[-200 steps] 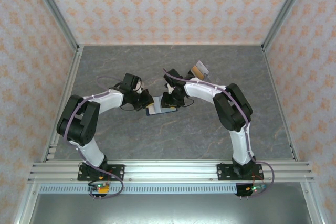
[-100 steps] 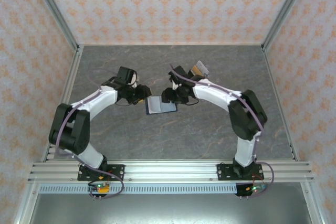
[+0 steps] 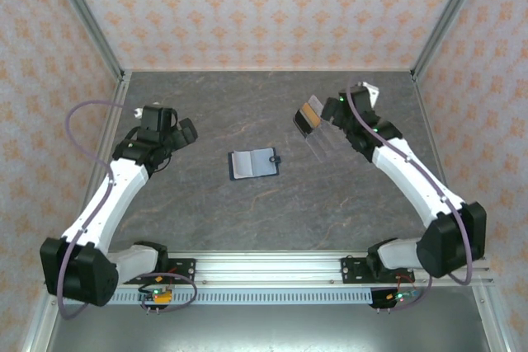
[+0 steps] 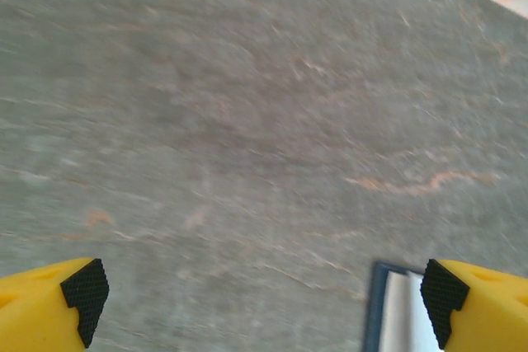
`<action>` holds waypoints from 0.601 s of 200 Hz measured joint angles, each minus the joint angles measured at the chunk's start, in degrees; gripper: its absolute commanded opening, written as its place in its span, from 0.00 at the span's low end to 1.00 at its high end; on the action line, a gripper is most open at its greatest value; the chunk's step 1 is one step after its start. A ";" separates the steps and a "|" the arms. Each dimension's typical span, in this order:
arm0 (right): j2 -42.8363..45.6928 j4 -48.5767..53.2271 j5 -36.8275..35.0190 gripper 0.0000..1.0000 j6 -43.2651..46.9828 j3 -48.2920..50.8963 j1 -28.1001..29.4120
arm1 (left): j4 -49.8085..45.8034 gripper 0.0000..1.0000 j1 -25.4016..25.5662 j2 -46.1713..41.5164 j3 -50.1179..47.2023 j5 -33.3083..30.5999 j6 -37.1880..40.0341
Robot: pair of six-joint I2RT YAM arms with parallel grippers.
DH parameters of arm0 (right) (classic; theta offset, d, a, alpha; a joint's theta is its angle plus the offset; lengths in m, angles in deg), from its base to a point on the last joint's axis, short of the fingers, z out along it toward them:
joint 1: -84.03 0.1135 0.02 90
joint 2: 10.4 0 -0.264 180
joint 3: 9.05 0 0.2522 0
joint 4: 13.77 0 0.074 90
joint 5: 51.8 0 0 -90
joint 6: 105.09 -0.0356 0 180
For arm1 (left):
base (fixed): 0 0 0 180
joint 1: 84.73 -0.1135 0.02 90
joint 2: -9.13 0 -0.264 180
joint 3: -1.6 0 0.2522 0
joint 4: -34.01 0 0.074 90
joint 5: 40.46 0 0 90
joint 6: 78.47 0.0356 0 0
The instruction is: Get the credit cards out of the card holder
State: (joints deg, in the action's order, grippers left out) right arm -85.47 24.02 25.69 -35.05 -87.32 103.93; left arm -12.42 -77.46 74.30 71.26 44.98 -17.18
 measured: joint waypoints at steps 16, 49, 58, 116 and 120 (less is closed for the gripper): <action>1.77 -1.66 -4.94 0.99 1.40 2.23 -1.73 | 1.73 1.00 -0.39 -2.73 -2.78 -5.25 1.05; 2.71 -10.49 -12.96 0.99 6.16 11.34 -5.25 | 8.44 1.00 -0.68 -5.03 -10.43 -13.99 3.10; 2.71 -13.49 -13.84 0.99 7.69 14.69 -6.49 | 10.40 1.00 -0.85 -4.98 -12.41 -15.32 3.50; 1.88 -33.64 -13.94 0.99 16.31 31.93 -11.26 | 22.47 1.00 -1.92 -4.79 -21.07 -19.63 9.84; 1.55 -34.69 -13.77 0.99 16.61 32.37 -11.43 | 23.50 1.00 -2.03 -4.68 -21.66 -19.89 10.36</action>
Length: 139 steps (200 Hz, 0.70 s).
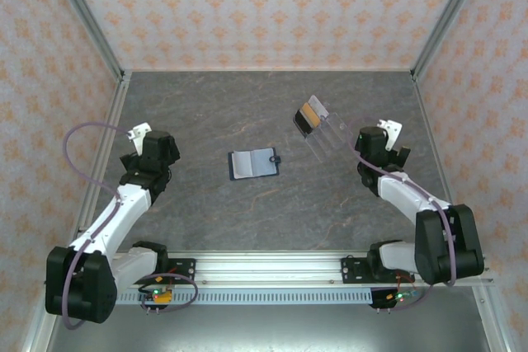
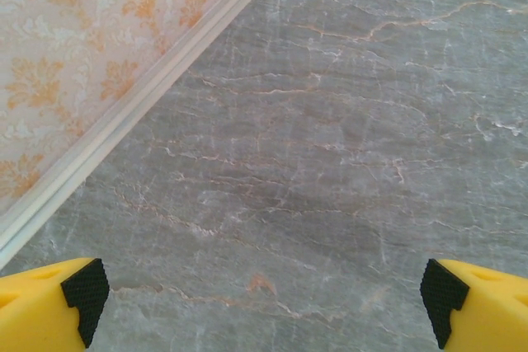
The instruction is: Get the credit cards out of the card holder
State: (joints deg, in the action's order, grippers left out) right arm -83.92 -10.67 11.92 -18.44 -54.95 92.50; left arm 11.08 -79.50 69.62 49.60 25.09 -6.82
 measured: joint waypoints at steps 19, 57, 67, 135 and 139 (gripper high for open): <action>-1.49 -5.97 1.01 0.99 1.97 2.21 -0.55 | 4.07 1.00 -0.04 0.96 -2.40 -0.52 2.03; -3.67 -16.11 6.23 0.99 5.38 5.31 -0.87 | 14.93 1.00 -0.02 6.29 -6.38 0.04 6.47; -4.59 -17.99 8.11 0.99 6.12 5.31 -1.18 | 18.45 1.00 -0.02 7.54 -7.74 0.55 7.93; -9.70 -30.42 14.62 0.99 7.78 8.85 -2.14 | 38.34 1.00 -0.22 12.07 -12.52 6.88 12.70; -9.94 -30.97 14.91 0.99 7.87 9.25 -2.16 | 38.86 1.00 -0.35 12.33 -12.57 7.32 12.76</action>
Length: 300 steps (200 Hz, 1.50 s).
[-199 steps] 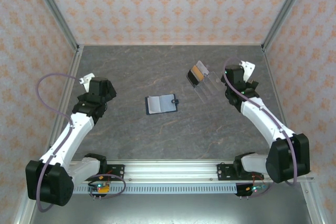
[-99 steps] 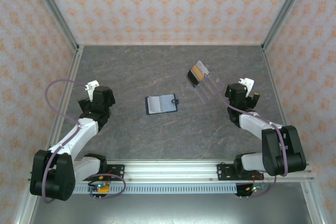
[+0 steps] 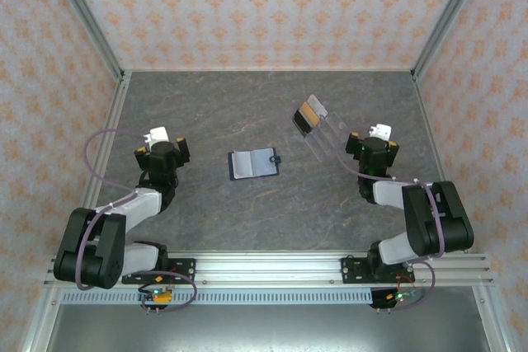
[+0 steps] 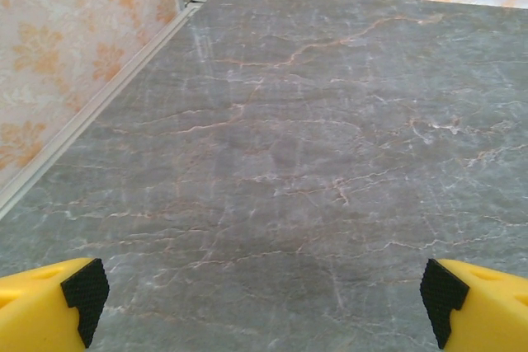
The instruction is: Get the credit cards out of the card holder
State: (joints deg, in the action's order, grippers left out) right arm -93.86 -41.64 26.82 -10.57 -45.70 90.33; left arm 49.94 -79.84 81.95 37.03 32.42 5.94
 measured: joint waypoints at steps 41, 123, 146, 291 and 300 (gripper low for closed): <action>-2.38 -4.87 0.92 0.99 0.09 1.81 -0.13 | 5.46 1.00 -2.27 1.68 -0.20 3.17 0.76; -3.39 -5.99 -1.53 0.99 -0.83 1.68 -0.37 | 8.59 1.00 -4.04 7.58 0.13 6.86 0.85; -3.39 -5.99 -1.73 0.99 -0.85 1.68 -0.37 | 9.99 1.00 -4.04 8.00 0.13 8.83 1.31; -3.50 -5.97 -1.95 0.99 -1.03 1.53 -0.37 | 12.17 1.00 -1.88 12.48 1.11 10.25 4.20; -3.50 -5.97 -1.95 0.99 -1.03 1.53 -0.37 | 12.15 1.00 -1.88 12.48 1.14 10.25 4.20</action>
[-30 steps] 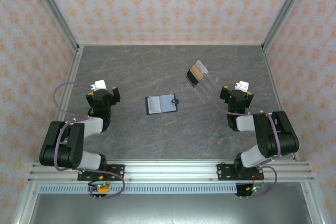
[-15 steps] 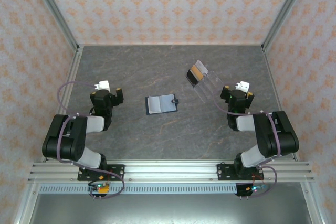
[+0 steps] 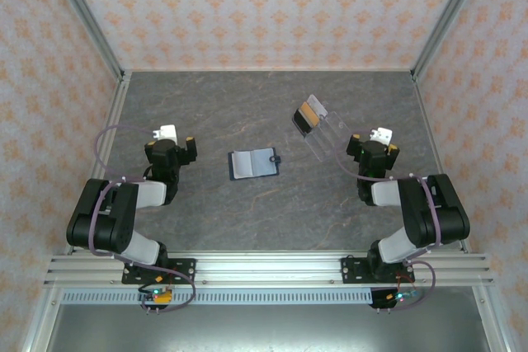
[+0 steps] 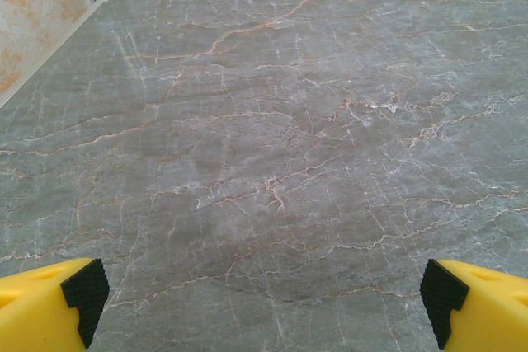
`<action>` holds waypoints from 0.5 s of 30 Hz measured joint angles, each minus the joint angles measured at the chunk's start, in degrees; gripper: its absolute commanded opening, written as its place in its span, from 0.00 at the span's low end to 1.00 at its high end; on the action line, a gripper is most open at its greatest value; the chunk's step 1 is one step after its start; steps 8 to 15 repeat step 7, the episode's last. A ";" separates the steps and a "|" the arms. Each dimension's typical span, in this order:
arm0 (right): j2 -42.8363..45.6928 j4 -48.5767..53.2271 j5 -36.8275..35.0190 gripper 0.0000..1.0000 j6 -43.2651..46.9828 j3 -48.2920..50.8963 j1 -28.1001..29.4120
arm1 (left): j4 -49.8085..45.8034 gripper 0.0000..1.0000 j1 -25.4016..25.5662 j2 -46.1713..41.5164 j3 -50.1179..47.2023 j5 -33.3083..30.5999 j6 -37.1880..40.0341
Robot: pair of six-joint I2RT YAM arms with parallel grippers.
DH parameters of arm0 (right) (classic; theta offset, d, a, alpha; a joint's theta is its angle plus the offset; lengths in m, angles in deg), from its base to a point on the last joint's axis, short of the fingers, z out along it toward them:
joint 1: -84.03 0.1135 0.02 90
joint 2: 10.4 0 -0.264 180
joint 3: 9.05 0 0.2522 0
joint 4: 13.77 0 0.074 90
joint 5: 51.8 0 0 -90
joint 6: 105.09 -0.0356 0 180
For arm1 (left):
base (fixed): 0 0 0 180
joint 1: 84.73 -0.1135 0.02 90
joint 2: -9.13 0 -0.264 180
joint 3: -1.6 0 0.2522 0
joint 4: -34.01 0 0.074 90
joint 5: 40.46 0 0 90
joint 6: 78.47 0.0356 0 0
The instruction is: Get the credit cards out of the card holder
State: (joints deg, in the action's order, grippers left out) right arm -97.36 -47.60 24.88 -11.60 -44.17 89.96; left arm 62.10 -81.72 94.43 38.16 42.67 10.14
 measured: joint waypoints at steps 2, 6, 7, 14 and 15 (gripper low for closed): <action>0.00 0.00 0.02 0.99 0.00 0.00 0.00 | 0.00 1.00 0.00 0.00 0.00 0.00 0.00; 0.00 0.22 0.11 0.99 -0.24 -0.11 -0.39 | 0.00 1.00 0.00 0.00 0.13 0.04 0.13; 0.00 0.26 0.11 0.99 -0.39 -0.17 -0.66 | 0.00 1.00 0.00 0.00 0.20 0.04 0.22; 0.00 0.26 0.11 0.99 -0.39 -0.17 -0.66 | 0.00 1.00 0.00 0.00 0.20 0.04 0.22; 0.00 0.26 0.11 0.99 -0.39 -0.17 -0.66 | 0.00 1.00 0.00 0.00 0.20 0.04 0.22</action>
